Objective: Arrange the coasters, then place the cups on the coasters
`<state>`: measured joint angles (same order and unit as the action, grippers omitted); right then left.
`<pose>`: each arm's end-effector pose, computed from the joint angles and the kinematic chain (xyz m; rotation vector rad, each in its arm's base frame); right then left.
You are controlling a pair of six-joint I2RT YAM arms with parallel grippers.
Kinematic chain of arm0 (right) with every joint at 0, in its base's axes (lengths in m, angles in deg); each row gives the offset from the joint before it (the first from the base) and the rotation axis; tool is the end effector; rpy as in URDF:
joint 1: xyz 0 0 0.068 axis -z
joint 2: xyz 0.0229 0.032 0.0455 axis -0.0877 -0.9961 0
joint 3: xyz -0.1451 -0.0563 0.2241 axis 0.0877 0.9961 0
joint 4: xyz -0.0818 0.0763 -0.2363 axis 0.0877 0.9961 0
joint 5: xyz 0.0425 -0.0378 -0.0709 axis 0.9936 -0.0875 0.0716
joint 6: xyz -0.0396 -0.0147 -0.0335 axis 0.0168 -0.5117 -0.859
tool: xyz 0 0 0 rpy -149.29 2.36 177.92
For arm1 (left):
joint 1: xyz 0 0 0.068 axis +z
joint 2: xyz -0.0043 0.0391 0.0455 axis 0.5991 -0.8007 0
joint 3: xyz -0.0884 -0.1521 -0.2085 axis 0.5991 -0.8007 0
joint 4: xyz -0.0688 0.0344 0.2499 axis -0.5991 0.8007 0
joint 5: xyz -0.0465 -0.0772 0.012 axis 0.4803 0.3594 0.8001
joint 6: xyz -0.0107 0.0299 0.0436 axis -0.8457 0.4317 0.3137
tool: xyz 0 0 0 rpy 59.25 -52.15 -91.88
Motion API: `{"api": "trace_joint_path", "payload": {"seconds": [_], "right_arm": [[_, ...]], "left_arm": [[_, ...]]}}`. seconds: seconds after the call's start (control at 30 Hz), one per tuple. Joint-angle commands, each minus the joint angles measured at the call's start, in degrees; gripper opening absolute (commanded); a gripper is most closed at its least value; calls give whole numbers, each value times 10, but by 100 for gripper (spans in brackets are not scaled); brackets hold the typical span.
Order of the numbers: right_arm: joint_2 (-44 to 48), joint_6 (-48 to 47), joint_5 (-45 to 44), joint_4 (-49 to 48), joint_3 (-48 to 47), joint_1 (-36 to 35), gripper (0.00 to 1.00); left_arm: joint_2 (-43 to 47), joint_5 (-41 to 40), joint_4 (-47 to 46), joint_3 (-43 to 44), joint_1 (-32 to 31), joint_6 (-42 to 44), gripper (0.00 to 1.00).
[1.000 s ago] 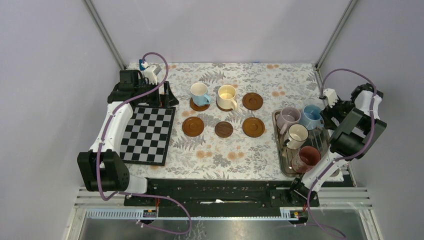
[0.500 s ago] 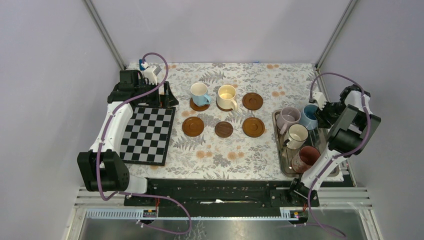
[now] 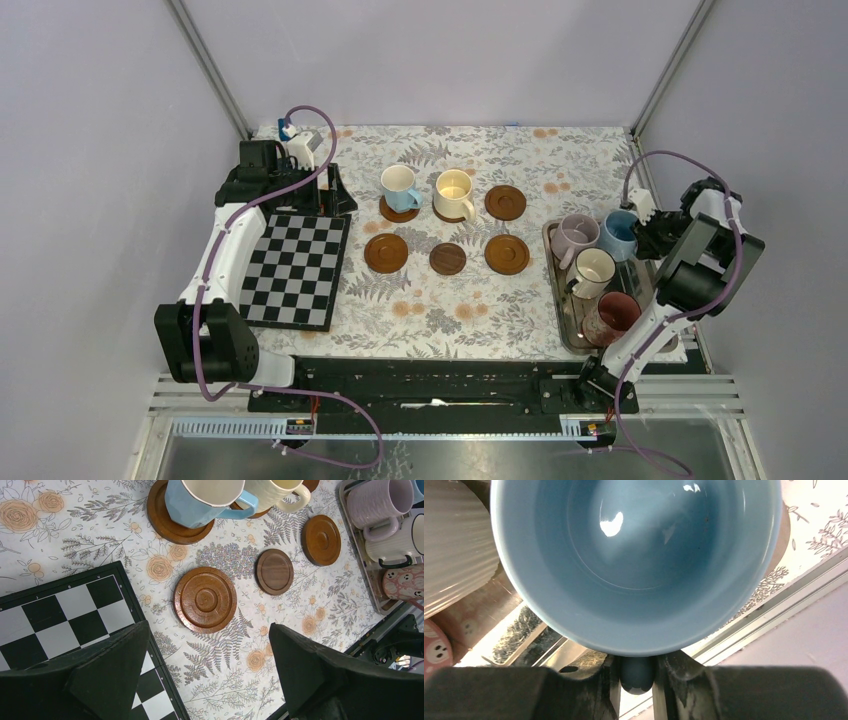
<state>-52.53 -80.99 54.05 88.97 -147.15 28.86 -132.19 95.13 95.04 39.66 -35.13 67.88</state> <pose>0.3181 -0.1966 0.1866 -1.1967 2.4235 0.0904 0.2991 -0.0127 0.3251 0.3095 2.2397 -0.7151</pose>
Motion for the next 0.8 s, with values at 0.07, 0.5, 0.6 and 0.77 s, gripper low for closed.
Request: {"api": "trace_joint_path", "payload": {"seconds": [0.07, 0.5, 0.6, 0.77], "right_arm": [[49, 71, 57, 39, -23, 33, 0], [112, 133, 179, 96, -87, 72, 0], [121, 148, 203, 98, -100, 72, 0], [128, 176, 237, 104, -133, 72, 0]], "left_arm": [[0, 9, -17, 6, 0, 4, 99], [1, 15, -24, 2, 0, -2, 99], [1, 16, -25, 1, 0, -3, 99], [0, 18, -26, 1, 0, -3, 99]]}}
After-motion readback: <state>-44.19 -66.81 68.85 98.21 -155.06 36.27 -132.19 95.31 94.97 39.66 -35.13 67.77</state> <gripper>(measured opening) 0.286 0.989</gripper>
